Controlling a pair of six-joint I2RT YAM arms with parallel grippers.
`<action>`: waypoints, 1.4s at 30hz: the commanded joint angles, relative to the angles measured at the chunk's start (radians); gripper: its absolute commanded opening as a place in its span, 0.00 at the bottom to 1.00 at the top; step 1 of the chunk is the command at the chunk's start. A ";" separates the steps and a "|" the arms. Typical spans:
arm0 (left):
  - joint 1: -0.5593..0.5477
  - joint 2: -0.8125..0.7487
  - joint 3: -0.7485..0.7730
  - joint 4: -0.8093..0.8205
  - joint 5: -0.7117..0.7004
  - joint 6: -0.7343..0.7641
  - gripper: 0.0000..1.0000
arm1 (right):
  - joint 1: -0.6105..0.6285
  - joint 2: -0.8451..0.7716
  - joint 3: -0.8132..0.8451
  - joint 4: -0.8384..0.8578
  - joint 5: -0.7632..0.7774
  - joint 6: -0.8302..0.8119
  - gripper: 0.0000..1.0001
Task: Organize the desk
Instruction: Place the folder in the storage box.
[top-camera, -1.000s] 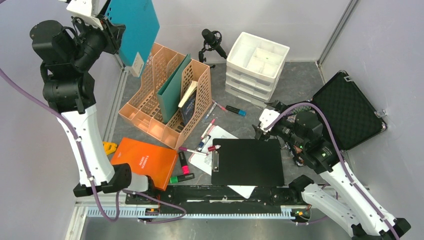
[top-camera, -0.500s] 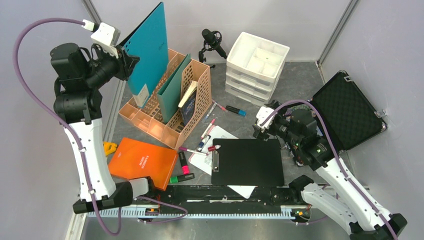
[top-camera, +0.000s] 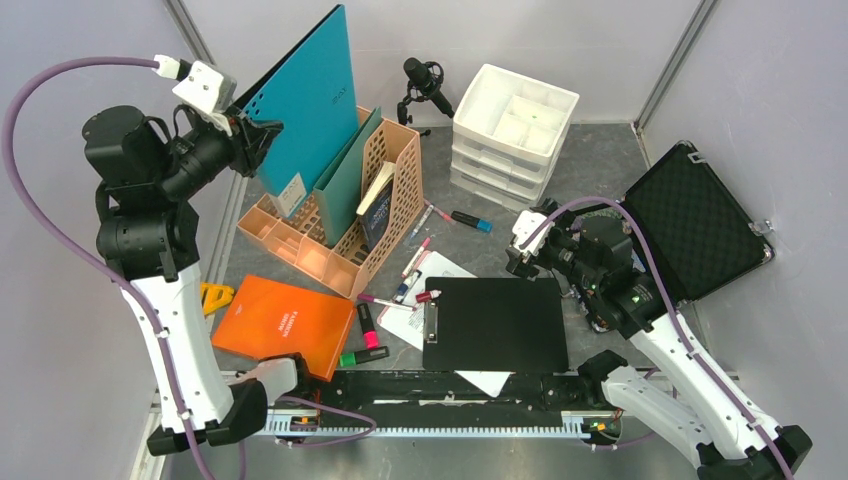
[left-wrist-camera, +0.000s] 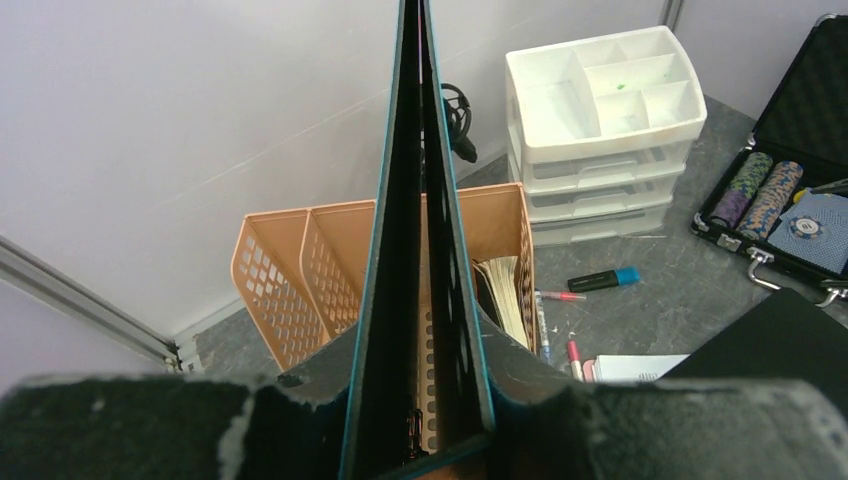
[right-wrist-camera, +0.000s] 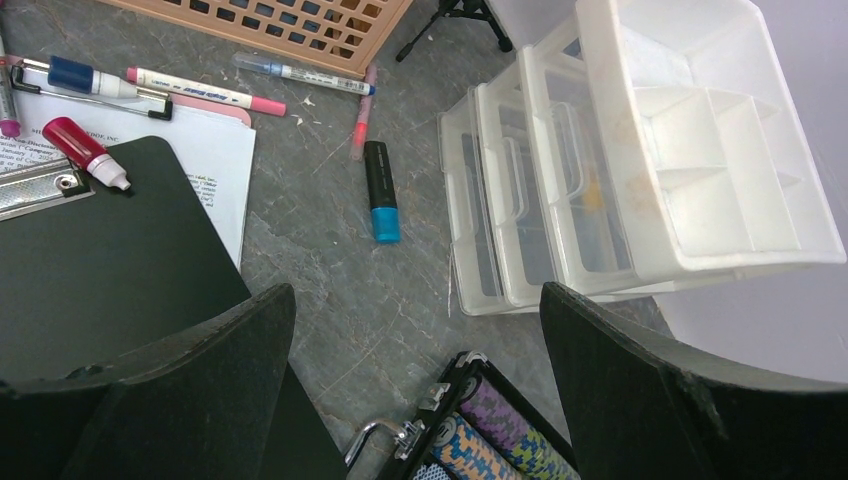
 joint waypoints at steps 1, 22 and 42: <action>0.005 -0.009 0.008 0.098 0.038 -0.017 0.02 | -0.004 -0.009 -0.002 0.042 -0.012 0.016 0.98; 0.005 -0.022 -0.503 0.602 0.036 -0.146 0.02 | -0.013 -0.011 -0.031 0.056 -0.010 0.015 0.98; 0.005 -0.083 -0.864 1.021 0.082 -0.270 0.02 | -0.014 -0.002 -0.031 0.050 -0.018 0.019 0.98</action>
